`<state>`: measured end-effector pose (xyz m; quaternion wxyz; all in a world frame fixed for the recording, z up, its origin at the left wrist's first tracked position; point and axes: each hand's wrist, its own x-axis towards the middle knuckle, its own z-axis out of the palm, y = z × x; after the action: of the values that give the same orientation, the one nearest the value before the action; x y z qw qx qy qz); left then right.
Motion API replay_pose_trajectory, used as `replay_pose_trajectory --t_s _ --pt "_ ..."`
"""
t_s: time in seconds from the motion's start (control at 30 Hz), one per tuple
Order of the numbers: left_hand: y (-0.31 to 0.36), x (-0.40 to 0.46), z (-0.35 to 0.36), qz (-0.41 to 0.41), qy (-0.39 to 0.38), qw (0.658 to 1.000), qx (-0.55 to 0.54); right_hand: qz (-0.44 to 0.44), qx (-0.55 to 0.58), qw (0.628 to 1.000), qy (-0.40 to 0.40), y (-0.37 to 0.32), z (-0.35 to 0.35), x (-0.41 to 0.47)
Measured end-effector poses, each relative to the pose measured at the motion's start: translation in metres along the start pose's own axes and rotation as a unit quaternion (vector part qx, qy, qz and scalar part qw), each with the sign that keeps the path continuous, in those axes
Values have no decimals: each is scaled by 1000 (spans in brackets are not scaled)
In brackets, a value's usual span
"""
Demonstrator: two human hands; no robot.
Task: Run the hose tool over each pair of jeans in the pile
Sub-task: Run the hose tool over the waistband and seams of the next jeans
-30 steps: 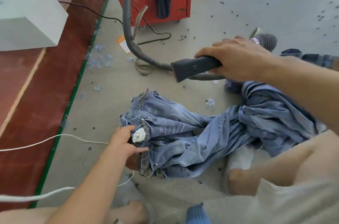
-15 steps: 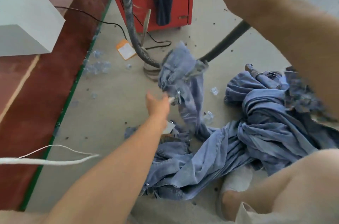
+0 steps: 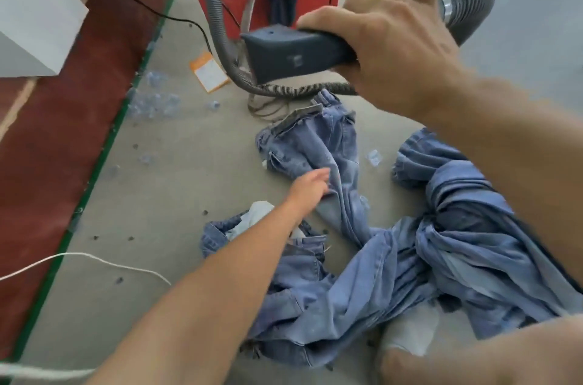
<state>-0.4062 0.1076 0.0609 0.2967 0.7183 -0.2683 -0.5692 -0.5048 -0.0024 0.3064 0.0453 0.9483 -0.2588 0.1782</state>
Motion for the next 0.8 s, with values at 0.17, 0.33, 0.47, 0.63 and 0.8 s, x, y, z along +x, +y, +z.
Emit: replay_pose_trajectory --t_s 0.17,0.33,0.47,0.63,0.8 --pt "-112 -62 -92 -166 -20 892 420 41 39 996 -74 5 -13 -12" --pt "-159 -130 -120 -169 -30 855 490 50 77 978 -188 -14 -25 -28" --pt "-162 -173 -130 -153 -88 837 518 68 103 969 -215 -32 -41 -49" --pt "-155 -226 -145 -88 -97 877 461 62 128 966 -214 -51 -57 -86" --pt "-138 -243 -150 7 172 970 169 74 147 964 -210 -65 -56 -121"
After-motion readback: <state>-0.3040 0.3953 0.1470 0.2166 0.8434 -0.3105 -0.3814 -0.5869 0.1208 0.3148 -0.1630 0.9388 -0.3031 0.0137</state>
